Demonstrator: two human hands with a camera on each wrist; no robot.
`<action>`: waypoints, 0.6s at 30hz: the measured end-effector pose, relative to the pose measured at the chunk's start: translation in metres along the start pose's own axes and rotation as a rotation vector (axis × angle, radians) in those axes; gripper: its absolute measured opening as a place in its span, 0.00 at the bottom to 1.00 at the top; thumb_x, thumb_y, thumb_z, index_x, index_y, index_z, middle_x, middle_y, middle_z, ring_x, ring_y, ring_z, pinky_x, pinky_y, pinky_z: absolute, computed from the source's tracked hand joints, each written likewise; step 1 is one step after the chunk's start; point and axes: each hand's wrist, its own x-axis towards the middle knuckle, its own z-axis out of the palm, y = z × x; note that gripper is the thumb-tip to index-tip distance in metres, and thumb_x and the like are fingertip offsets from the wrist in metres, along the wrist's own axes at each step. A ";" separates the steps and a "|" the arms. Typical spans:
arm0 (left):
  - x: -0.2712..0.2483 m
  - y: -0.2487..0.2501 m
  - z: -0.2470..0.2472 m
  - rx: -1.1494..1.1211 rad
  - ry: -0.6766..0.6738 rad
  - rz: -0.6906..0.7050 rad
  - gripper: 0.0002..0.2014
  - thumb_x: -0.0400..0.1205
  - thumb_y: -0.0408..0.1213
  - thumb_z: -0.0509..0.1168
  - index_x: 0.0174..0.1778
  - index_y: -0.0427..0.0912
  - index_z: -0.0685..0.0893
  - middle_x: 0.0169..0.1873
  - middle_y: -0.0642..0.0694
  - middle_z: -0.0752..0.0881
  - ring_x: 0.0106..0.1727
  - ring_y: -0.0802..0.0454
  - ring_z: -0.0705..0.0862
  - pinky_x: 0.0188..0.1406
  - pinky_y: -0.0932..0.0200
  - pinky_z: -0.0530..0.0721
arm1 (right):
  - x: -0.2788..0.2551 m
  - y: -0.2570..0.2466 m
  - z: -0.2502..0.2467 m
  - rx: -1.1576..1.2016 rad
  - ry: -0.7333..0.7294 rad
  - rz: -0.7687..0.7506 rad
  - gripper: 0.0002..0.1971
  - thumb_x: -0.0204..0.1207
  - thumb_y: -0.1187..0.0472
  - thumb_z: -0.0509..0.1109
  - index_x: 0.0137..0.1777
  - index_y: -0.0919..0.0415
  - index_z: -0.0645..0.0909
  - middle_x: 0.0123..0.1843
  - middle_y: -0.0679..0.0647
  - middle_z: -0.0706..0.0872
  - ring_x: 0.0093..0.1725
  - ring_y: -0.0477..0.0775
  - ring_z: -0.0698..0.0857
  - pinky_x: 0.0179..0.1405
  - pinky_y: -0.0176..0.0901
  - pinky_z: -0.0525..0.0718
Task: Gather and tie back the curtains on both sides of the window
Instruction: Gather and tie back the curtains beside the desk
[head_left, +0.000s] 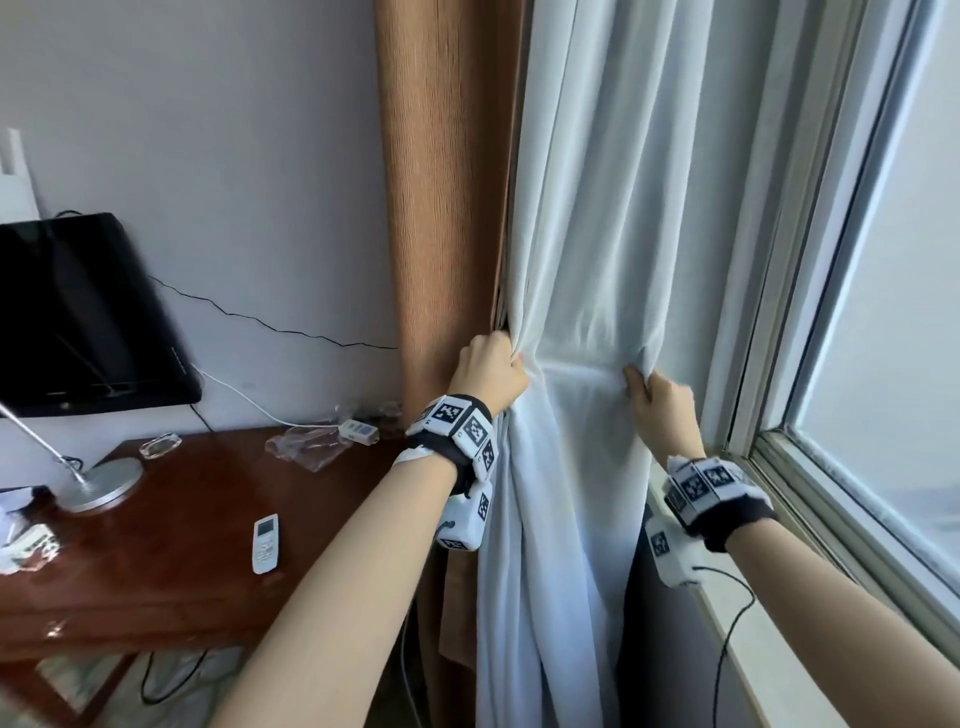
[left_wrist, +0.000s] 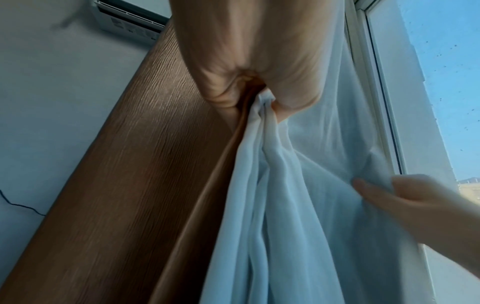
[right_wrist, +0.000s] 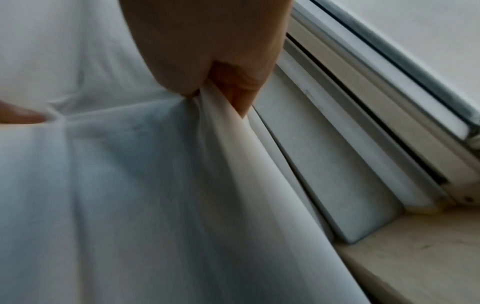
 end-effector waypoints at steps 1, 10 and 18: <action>0.000 0.003 0.002 -0.009 0.004 -0.002 0.11 0.84 0.34 0.58 0.53 0.28 0.77 0.59 0.26 0.78 0.63 0.26 0.76 0.59 0.45 0.74 | -0.013 0.001 -0.008 -0.026 0.035 -0.028 0.20 0.86 0.54 0.59 0.36 0.68 0.74 0.32 0.72 0.84 0.33 0.74 0.82 0.30 0.54 0.74; -0.003 0.026 0.018 -0.234 -0.063 -0.029 0.06 0.77 0.33 0.61 0.41 0.33 0.81 0.45 0.35 0.85 0.51 0.35 0.85 0.50 0.49 0.85 | -0.094 -0.061 -0.012 -0.286 -0.194 -0.258 0.09 0.83 0.68 0.57 0.61 0.69 0.70 0.41 0.66 0.85 0.38 0.69 0.86 0.32 0.48 0.71; -0.008 0.029 0.017 -0.098 -0.076 0.012 0.27 0.74 0.63 0.68 0.41 0.38 0.82 0.43 0.36 0.85 0.49 0.39 0.83 0.47 0.51 0.79 | -0.072 -0.058 0.037 -0.392 -0.329 -0.303 0.33 0.72 0.71 0.62 0.78 0.79 0.59 0.71 0.73 0.71 0.69 0.68 0.77 0.66 0.48 0.80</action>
